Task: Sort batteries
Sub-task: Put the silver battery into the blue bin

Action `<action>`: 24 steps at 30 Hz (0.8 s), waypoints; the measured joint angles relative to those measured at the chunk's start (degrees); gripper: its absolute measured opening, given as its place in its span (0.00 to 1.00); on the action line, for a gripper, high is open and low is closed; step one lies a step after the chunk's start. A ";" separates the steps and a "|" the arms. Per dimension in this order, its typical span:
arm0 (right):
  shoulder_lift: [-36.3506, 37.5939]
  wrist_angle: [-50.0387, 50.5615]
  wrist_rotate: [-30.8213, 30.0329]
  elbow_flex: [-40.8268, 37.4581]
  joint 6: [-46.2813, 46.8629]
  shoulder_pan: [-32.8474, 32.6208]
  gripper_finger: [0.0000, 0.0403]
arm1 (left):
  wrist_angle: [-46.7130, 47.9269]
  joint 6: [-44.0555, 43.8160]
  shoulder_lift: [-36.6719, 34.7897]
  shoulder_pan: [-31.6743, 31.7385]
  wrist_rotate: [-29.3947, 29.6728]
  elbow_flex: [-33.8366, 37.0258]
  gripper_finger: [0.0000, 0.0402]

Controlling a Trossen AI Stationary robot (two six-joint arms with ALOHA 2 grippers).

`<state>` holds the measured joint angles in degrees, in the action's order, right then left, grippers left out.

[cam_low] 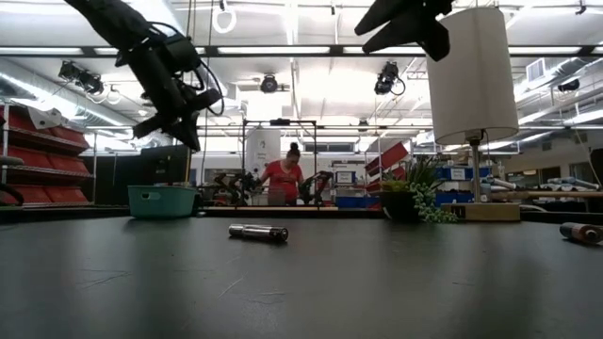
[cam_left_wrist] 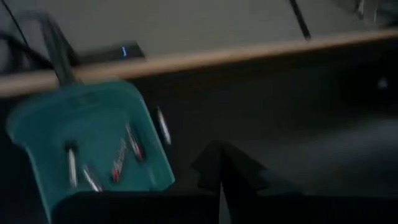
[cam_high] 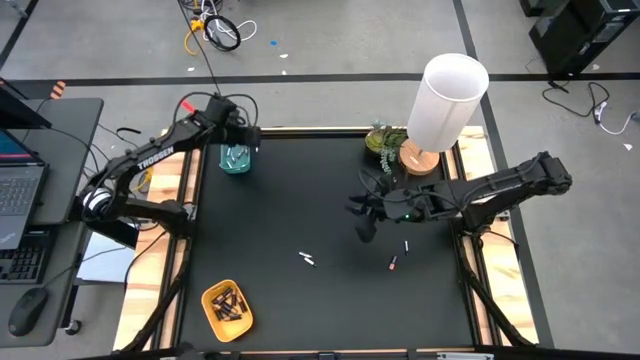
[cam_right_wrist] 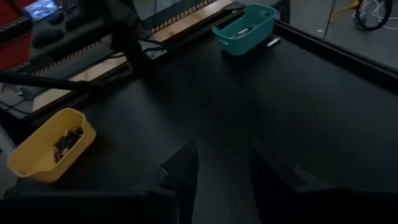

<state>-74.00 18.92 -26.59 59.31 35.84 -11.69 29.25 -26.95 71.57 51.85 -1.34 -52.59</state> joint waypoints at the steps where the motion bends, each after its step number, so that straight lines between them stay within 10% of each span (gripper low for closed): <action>1: 0.02 0.00 0.06 0.00 0.04 0.35 0.32 | -1.13 1.19 0.00 0.02 0.10 -0.43 0.07; 12: 0.39 -0.78 4.49 0.00 -4.30 4.57 0.32 | 13.10 5.81 10.53 -5.38 -0.08 -12.58 0.40; 24: 0.07 -4.62 11.74 0.00 -4.80 3.59 0.32 | 14.21 4.61 21.98 -8.37 3.85 -20.25 0.43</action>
<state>-73.93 14.30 -14.85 59.31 31.04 -8.10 43.46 -22.34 93.55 43.48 2.50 -72.83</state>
